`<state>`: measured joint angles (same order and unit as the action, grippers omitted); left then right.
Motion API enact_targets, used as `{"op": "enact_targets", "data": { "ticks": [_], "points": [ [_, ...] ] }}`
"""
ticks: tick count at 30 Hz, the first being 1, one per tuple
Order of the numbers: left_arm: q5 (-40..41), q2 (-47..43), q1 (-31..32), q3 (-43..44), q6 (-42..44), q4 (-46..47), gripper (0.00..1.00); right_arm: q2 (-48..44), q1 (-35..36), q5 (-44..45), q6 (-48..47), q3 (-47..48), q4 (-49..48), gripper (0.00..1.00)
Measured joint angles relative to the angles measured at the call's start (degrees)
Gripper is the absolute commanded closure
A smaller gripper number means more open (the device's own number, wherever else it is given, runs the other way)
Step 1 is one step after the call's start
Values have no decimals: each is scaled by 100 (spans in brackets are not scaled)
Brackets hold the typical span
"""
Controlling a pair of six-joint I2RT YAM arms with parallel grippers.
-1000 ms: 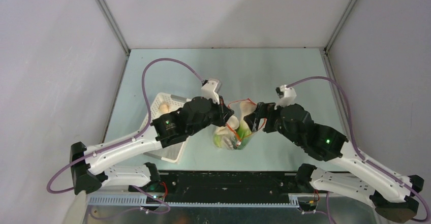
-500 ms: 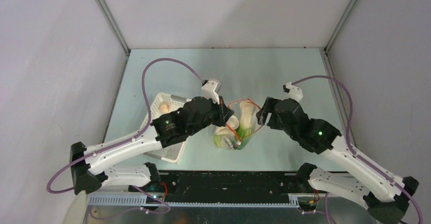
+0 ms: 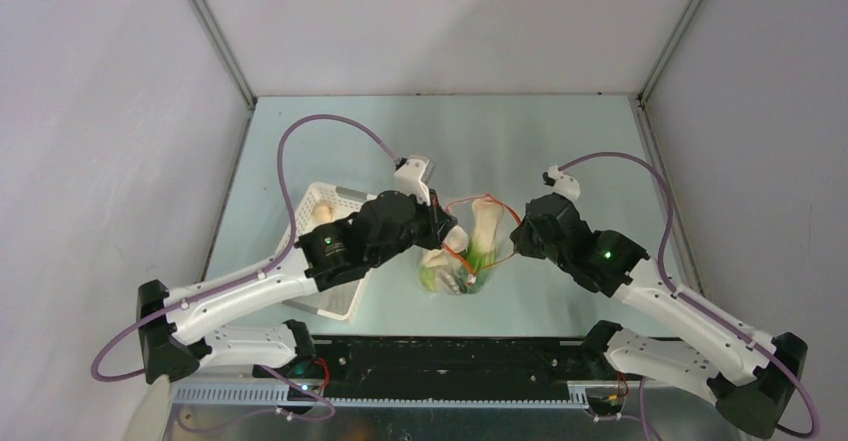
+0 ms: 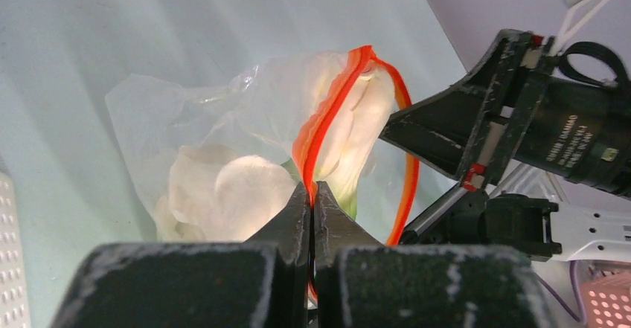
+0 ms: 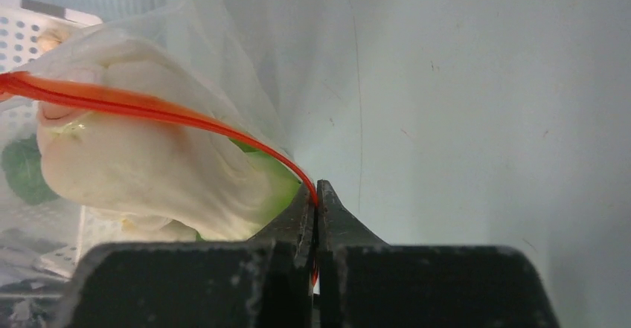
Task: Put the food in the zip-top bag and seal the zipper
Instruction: Adjust the zipper food storage bag at the center of the board, then pick up the fake vegetable from the bin.
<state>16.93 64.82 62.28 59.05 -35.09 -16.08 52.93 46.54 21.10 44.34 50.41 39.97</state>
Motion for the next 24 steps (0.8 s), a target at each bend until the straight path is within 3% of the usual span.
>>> {"op": "enact_targets", "data": {
  "ticks": [6,9,11,15,17,24],
  "points": [
    [120,2,-22,192,-24,-184,70,-352,-96,-101,-138,-7,-133,100],
    [153,4,-46,358,-57,-188,66,-522,-133,-111,-258,0,-122,100],
    [175,22,-68,457,-57,-197,56,-557,-146,-160,-339,28,-116,100],
    [192,52,-138,549,-68,-267,7,-551,-179,-323,-457,105,-118,100],
    [216,39,-186,549,-85,-400,1,-509,-184,-420,-518,168,-120,100],
    [758,-702,-560,507,-474,-1528,0,-393,-195,-695,-669,326,-127,100]
  ]
}}
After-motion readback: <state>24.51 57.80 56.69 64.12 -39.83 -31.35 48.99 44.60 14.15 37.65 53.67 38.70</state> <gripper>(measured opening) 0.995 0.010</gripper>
